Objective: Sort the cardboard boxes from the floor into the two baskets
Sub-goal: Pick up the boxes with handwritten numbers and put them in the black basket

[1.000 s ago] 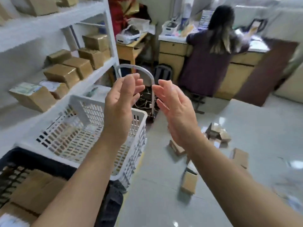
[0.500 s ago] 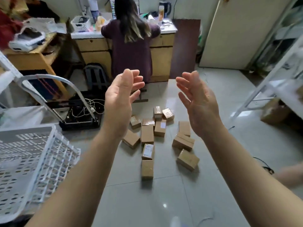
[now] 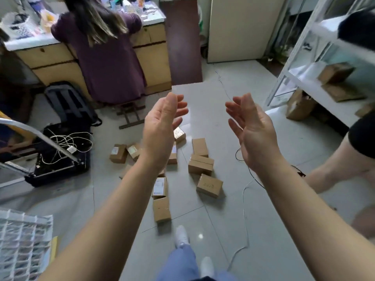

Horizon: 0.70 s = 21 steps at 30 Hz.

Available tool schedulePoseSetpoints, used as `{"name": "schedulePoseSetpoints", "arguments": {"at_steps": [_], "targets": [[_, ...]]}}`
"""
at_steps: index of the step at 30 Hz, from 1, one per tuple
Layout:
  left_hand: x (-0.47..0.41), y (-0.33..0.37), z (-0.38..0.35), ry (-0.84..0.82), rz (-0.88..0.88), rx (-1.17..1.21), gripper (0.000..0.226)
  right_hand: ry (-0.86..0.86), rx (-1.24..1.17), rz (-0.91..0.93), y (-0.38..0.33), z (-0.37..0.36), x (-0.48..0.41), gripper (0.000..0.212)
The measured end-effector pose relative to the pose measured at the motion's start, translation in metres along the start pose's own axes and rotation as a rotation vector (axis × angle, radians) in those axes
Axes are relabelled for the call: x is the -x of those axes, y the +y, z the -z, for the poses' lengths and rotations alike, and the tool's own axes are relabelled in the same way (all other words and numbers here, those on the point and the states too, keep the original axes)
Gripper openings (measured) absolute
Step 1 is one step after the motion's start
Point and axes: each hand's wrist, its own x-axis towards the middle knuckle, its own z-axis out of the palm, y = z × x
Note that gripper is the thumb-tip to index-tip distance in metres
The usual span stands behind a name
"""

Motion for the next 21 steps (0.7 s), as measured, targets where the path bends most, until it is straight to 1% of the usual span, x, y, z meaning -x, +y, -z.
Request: {"name": "schedulePoseSetpoints", "arguments": {"at_steps": [1, 2, 4, 7, 8, 11, 12, 14, 17, 21], "targets": [[-0.009, -0.004, -0.004, -0.018, 0.009, -0.001, 0.040, 0.027, 0.003, -0.008, 0.002, 0.003, -0.006, 0.050], [-0.018, -0.007, -0.008, -0.034, 0.017, -0.001, 0.041, 0.049, 0.008, -0.013, 0.004, 0.005, -0.013, 0.050], [-0.037, -0.012, -0.012, -0.051, 0.031, 0.009, 0.042, 0.079, 0.009, -0.020, 0.007, 0.006, -0.028, 0.044], [-0.069, -0.018, -0.009, -0.033, 0.039, 0.030, 0.042, 0.112, -0.002, -0.026, 0.014, 0.004, -0.055, 0.049], [-0.080, -0.020, -0.005, -0.021, 0.043, 0.033, 0.043, 0.120, -0.004, -0.034, 0.018, 0.003, -0.065, 0.048], [-0.112, -0.032, 0.009, 0.030, 0.065, 0.046, 0.045, 0.135, 0.003, -0.077, 0.034, 0.000, -0.093, 0.034], [-0.122, -0.038, 0.013, 0.048, 0.073, 0.049, 0.044, 0.139, 0.011, -0.092, 0.041, -0.001, -0.101, 0.035], [-0.139, -0.052, 0.017, 0.077, 0.101, 0.042, 0.043, 0.154, 0.025, -0.121, 0.057, 0.000, -0.117, 0.040], [-0.154, -0.079, 0.014, 0.099, 0.181, 0.019, 0.042, 0.186, 0.016, -0.179, 0.082, 0.007, -0.137, 0.032], [-0.170, -0.134, -0.002, 0.068, 0.274, -0.042, 0.041, 0.213, 0.021, -0.256, 0.130, 0.028, -0.167, 0.023]]}}
